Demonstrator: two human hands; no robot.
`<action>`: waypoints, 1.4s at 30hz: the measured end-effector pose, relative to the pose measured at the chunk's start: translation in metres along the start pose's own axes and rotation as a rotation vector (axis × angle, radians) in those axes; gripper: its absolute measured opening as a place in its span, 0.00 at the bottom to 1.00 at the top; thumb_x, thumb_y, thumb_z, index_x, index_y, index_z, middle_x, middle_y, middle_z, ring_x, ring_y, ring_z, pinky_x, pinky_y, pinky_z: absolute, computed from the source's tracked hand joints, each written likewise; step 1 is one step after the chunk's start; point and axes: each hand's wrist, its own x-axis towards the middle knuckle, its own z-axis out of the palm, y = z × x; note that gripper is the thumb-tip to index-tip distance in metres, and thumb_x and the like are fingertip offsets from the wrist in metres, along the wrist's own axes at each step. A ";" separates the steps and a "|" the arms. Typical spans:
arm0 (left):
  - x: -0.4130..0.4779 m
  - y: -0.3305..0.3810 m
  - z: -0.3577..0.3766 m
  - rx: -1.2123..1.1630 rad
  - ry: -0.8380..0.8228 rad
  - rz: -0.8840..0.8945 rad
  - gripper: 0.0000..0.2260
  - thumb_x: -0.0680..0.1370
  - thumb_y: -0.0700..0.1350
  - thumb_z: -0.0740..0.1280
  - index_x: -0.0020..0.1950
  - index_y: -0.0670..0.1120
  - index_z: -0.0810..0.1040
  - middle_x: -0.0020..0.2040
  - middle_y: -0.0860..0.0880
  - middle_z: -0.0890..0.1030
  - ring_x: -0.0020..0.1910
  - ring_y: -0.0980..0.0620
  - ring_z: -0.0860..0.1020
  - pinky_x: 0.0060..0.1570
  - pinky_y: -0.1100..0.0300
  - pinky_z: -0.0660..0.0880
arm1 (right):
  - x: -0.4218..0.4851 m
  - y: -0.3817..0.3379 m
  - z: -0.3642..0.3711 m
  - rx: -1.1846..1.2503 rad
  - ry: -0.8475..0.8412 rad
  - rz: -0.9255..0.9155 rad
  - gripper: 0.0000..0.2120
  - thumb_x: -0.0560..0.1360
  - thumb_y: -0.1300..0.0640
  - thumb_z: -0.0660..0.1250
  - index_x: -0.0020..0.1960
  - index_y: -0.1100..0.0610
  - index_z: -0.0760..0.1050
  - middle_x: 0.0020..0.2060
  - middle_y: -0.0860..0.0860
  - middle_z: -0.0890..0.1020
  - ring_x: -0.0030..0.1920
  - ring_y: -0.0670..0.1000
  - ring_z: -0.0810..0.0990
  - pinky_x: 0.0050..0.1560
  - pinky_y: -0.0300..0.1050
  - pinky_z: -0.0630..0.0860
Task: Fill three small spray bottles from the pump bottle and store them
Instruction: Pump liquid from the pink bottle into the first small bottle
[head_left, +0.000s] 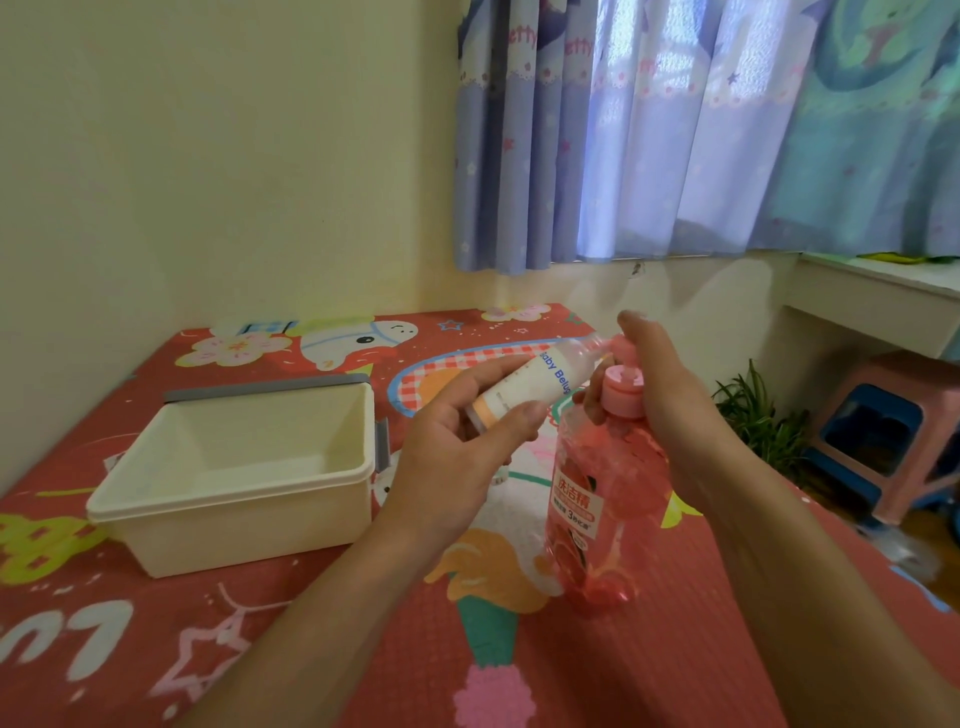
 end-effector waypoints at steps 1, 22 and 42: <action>0.000 0.000 0.001 0.003 0.004 0.004 0.14 0.73 0.40 0.71 0.57 0.53 0.80 0.46 0.55 0.83 0.38 0.57 0.81 0.35 0.68 0.74 | 0.000 -0.001 0.000 -0.005 0.002 0.002 0.32 0.78 0.33 0.53 0.32 0.59 0.75 0.28 0.54 0.78 0.28 0.50 0.72 0.37 0.47 0.69; 0.000 0.001 0.000 -0.007 0.012 -0.012 0.14 0.74 0.39 0.71 0.57 0.53 0.80 0.49 0.52 0.82 0.39 0.56 0.81 0.35 0.69 0.74 | 0.000 0.000 0.002 -0.014 0.030 -0.012 0.31 0.78 0.36 0.53 0.31 0.58 0.75 0.27 0.54 0.78 0.28 0.51 0.71 0.35 0.47 0.67; -0.003 0.000 0.002 -0.011 0.025 -0.027 0.15 0.72 0.42 0.72 0.56 0.54 0.81 0.48 0.54 0.83 0.42 0.56 0.81 0.36 0.70 0.74 | 0.001 0.000 0.000 0.010 0.004 0.003 0.29 0.79 0.38 0.53 0.34 0.60 0.75 0.26 0.53 0.77 0.28 0.50 0.70 0.33 0.46 0.67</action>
